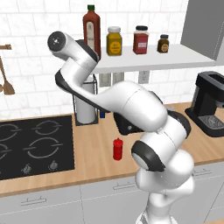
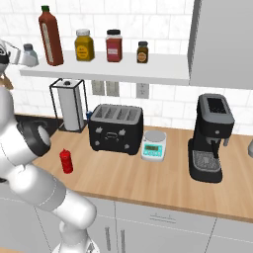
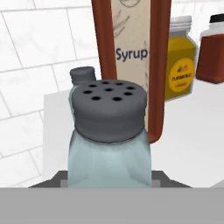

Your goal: Put the shaker and condiment bottle from the counter next to their counterparts in the cabinet.

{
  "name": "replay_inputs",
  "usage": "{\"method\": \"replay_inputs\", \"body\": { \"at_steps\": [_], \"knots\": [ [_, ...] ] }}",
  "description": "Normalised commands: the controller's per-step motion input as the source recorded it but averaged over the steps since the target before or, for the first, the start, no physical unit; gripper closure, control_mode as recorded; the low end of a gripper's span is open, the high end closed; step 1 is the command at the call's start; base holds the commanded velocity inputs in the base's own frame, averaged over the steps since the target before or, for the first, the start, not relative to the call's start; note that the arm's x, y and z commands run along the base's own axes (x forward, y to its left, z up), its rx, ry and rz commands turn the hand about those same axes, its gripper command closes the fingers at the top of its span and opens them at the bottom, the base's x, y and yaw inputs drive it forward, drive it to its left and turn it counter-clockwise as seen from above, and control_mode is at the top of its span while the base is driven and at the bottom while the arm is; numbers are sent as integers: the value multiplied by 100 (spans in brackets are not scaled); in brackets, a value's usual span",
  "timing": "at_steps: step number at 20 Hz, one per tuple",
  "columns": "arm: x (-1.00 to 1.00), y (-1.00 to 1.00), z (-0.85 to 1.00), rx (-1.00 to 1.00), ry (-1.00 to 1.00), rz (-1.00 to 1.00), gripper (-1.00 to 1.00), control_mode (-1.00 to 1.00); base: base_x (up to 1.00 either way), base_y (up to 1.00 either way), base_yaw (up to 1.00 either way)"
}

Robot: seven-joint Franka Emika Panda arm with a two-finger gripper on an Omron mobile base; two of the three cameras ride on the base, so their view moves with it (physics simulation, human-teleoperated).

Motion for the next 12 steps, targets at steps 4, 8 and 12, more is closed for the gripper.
{"method": "replay_inputs", "body": {
  "at_steps": [4,8,12],
  "knots": [
    [25,4,-15,0,0,0,100,-100,0,0,0],
    [29,2,-6,0,0,0,100,-100,0,0,0],
    [24,6,-10,0,0,0,100,-100,0,0,0]
  ]
}}
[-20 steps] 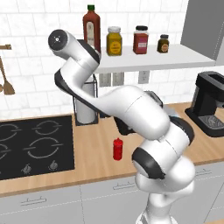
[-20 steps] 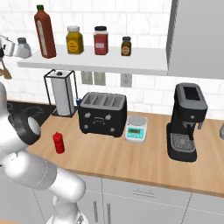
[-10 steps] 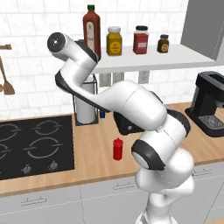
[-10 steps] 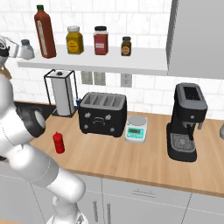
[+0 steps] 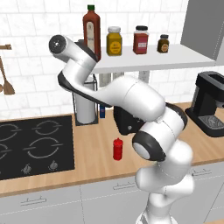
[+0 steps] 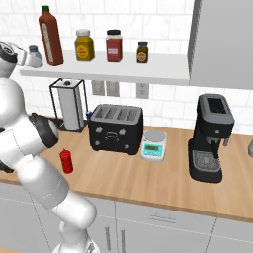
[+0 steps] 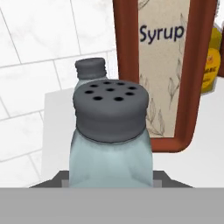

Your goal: Put the shaker and condiment bottle from the counter next to their counterparts in the cabinet.

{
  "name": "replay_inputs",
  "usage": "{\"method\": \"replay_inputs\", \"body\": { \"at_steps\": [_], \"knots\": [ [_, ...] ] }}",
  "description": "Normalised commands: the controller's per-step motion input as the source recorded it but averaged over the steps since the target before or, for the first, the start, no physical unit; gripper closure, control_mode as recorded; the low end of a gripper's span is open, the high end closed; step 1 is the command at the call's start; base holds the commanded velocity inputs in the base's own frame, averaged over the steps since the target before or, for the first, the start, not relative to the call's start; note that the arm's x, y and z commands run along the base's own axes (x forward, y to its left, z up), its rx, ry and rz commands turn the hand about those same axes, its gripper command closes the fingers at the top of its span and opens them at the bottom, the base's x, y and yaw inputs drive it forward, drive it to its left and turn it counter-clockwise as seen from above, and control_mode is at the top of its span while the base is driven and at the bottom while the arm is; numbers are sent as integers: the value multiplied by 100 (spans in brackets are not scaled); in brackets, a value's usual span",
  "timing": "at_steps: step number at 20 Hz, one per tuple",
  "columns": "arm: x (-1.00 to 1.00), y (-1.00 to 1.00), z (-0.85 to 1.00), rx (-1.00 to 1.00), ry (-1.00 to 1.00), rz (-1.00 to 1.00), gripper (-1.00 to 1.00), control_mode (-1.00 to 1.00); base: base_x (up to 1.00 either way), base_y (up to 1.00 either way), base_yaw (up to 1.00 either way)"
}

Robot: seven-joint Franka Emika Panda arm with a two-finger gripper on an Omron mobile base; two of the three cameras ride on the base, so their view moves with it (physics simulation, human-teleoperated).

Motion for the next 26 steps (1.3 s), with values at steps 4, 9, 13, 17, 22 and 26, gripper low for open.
{"method": "replay_inputs", "body": {
  "at_steps": [4,9,13,17,22,26],
  "knots": [
    [31,9,-15,0,0,0,100,-100,0,0,0],
    [35,15,-18,0,0,0,100,-100,0,0,0],
    [33,15,-22,0,0,0,100,-100,0,0,0],
    [28,16,-36,0,0,0,-100,-100,0,0,0],
    [7,19,-22,0,0,0,-100,-100,0,0,0],
    [-24,16,-1,0,-3,0,-100,-100,0,0,0]
  ]
}}
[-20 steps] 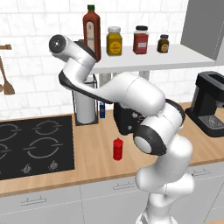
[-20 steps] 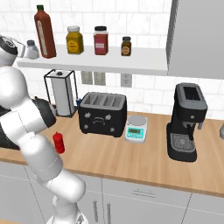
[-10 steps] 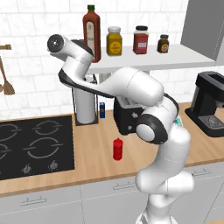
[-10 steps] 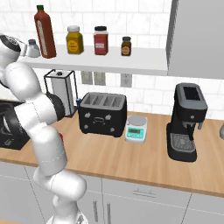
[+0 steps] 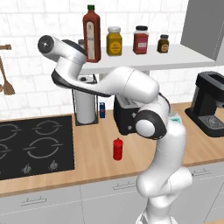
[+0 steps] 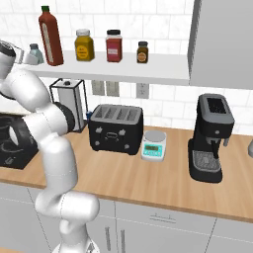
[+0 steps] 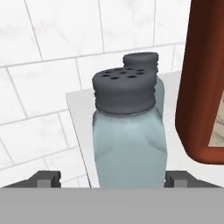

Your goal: Put the shaker and condiment bottle from the counter next to their counterparts in the cabinet.

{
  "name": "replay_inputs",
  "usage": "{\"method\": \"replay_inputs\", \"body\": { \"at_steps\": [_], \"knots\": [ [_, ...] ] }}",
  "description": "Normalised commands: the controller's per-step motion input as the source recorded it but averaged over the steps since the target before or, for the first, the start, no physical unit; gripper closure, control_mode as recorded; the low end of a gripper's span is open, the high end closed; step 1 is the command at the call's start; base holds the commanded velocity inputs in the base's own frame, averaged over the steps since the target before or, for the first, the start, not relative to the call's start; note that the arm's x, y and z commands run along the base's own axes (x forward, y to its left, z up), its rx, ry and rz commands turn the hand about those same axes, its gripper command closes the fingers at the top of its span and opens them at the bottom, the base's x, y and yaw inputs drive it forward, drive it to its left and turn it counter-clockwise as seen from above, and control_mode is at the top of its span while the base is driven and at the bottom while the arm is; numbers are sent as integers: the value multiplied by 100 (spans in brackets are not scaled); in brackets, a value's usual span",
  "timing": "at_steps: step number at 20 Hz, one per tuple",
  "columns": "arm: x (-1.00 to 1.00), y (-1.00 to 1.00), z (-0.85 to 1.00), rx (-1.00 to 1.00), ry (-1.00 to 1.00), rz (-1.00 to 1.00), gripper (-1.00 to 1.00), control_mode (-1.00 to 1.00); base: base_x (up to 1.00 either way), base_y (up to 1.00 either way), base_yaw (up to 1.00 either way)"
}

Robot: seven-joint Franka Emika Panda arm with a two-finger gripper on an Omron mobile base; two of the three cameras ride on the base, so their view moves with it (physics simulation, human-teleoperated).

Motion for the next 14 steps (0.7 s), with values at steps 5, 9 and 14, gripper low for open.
{"method": "replay_inputs", "body": {
  "at_steps": [5,9,14],
  "knots": [
    [-42,18,0,1,-4,0,-100,-100,0,0,0],
    [-59,18,0,2,-3,0,-100,-100,0,0,0],
    [-92,0,0,1,-7,-6,-100,-100,0,0,0]
  ]
}}
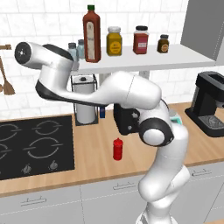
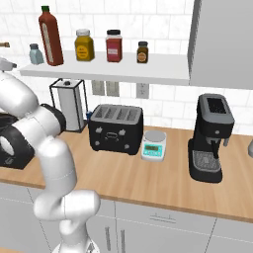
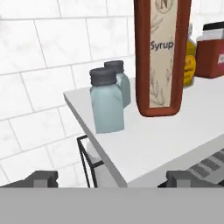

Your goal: Put the shaker and condiment bottle from the counter next to their counterparts in the cabinet.

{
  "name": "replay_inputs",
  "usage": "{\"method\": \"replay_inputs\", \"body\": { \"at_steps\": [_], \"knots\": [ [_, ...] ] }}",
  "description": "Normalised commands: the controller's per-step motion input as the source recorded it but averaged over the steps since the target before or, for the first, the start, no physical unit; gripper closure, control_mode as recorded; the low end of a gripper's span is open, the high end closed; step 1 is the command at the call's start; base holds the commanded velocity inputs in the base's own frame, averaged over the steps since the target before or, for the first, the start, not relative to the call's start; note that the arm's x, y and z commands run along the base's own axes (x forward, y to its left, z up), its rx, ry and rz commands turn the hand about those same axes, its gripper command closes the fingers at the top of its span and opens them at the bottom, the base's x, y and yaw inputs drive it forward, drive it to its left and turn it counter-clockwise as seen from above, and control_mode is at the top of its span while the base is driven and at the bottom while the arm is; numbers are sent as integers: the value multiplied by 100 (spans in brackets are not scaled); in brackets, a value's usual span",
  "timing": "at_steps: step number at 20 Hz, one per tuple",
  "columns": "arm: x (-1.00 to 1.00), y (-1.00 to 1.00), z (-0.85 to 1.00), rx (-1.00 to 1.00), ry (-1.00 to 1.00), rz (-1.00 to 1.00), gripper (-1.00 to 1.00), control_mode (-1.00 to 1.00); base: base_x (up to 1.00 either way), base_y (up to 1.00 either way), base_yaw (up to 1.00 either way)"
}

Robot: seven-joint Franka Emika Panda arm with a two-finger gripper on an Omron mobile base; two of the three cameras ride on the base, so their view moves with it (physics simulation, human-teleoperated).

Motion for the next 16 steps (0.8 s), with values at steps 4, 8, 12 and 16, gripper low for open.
{"method": "replay_inputs", "body": {
  "at_steps": [4,8,12,16],
  "knots": [
    [-100,-3,-4,3,-8,-15,-100,-100,0,0,0],
    [-100,-22,-23,8,-12,-16,-100,-100,0,0,0],
    [-100,-35,-29,11,-14,-13,-100,-100,0,0,0],
    [-91,-46,-44,14,-12,-12,-100,-100,0,0,0]
  ]
}}
